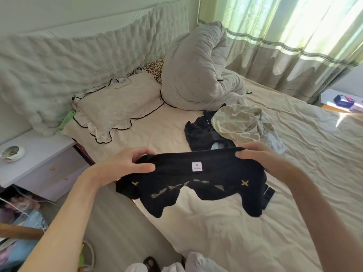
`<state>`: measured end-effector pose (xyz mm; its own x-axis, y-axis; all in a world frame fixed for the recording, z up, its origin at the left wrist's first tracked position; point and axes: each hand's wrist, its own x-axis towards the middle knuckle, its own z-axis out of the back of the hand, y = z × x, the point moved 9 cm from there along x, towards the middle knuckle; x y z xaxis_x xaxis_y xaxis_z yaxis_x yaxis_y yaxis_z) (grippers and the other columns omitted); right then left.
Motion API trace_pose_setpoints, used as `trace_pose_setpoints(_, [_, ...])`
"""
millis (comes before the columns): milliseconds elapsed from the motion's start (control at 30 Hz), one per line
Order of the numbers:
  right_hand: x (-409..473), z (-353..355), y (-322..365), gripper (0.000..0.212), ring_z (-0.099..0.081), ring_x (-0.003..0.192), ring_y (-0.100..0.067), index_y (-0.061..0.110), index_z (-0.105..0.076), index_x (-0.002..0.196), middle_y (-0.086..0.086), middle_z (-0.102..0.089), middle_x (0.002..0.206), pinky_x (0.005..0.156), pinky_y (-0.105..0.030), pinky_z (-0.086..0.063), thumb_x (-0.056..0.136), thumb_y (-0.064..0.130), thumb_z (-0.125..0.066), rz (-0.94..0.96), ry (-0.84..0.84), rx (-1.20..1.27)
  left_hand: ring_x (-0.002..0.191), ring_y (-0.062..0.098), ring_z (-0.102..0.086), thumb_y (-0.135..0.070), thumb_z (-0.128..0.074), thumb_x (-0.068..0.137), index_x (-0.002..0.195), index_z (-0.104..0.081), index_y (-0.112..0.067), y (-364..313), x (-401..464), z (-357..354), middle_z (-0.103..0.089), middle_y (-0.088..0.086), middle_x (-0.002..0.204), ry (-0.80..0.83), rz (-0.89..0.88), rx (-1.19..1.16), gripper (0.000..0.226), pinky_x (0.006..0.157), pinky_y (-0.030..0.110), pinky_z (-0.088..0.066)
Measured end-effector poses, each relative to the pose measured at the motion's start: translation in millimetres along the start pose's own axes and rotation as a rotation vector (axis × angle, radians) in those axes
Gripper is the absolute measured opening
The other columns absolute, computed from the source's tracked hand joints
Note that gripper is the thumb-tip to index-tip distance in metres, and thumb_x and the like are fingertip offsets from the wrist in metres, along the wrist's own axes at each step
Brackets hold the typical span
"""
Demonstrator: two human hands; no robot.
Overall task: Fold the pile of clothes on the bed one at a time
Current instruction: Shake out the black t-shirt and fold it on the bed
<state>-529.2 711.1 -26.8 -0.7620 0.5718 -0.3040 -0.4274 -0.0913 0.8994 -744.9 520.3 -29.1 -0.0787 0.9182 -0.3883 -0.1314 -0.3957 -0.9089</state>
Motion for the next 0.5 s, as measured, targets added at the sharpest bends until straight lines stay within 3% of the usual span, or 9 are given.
trace_pose_setpoints(67, [-17, 0, 0, 0.066, -0.060, 0.081, -0.027, -0.010, -0.055, 0.101, -0.016, -0.060, 0.088, 0.074, -0.031, -0.048, 0.071, 0.046, -0.077, 0.000, 0.225, 0.109, 0.098, 0.017, -0.067, -0.016, -0.064, 0.079, 0.113, -0.062, -0.013, -5, -7, -5, -0.070, 0.003, 0.106, 0.046, -0.036, -0.043, 0.034, 0.075, 0.020, -0.053])
trace_pose_setpoints(167, [-29, 8, -3, 0.044, -0.066, 0.096, -0.031, -0.002, -0.063, 0.111, -0.021, -0.067, 0.105, 0.079, -0.031, -0.054, 0.078, 0.025, -0.077, 0.000, 0.389, 0.200, 0.093, 0.015, -0.068, -0.010, -0.059, 0.087, 0.105, -0.067, -0.012, -2, 0, 0, -0.072, 0.003, 0.098, -0.100, -0.033, 0.011, 0.020, 0.073, 0.016, -0.051])
trace_pose_setpoints(267, [-10, 22, -29, 0.013, -0.070, 0.085, -0.023, 0.010, -0.075, 0.092, -0.015, -0.073, 0.092, 0.075, -0.031, -0.055, 0.082, 0.014, -0.067, -0.070, 0.194, 0.116, 0.081, 0.012, -0.068, -0.015, -0.059, 0.090, 0.095, -0.069, -0.011, 19, 22, 6, -0.073, 0.004, 0.088, -0.290, 0.025, 0.136, 0.012, 0.068, 0.014, -0.049])
trace_pose_setpoints(367, [16, 28, -70, 0.029, -0.061, 0.057, -0.007, 0.018, -0.071, 0.064, 0.002, -0.065, 0.061, 0.060, -0.021, -0.045, 0.091, 0.020, -0.062, -0.165, -0.041, -0.169, 0.073, 0.009, -0.064, -0.024, -0.065, 0.086, 0.080, -0.068, -0.013, 55, 45, 0, -0.070, -0.004, 0.075, -0.388, 0.081, 0.234, 0.012, 0.063, 0.017, -0.044])
trace_pose_setpoints(500, [58, 22, -127, 0.042, -0.036, 0.047, -0.010, 0.010, -0.044, 0.059, 0.002, -0.036, 0.052, 0.050, -0.025, -0.028, 0.094, 0.031, -0.057, -0.214, -0.172, -0.354, 0.077, 0.008, -0.061, -0.022, -0.064, 0.088, 0.077, -0.067, -0.021, 115, 79, 2, -0.067, -0.008, 0.077, -0.491, 0.144, 0.273, 0.011, 0.064, 0.018, -0.040])
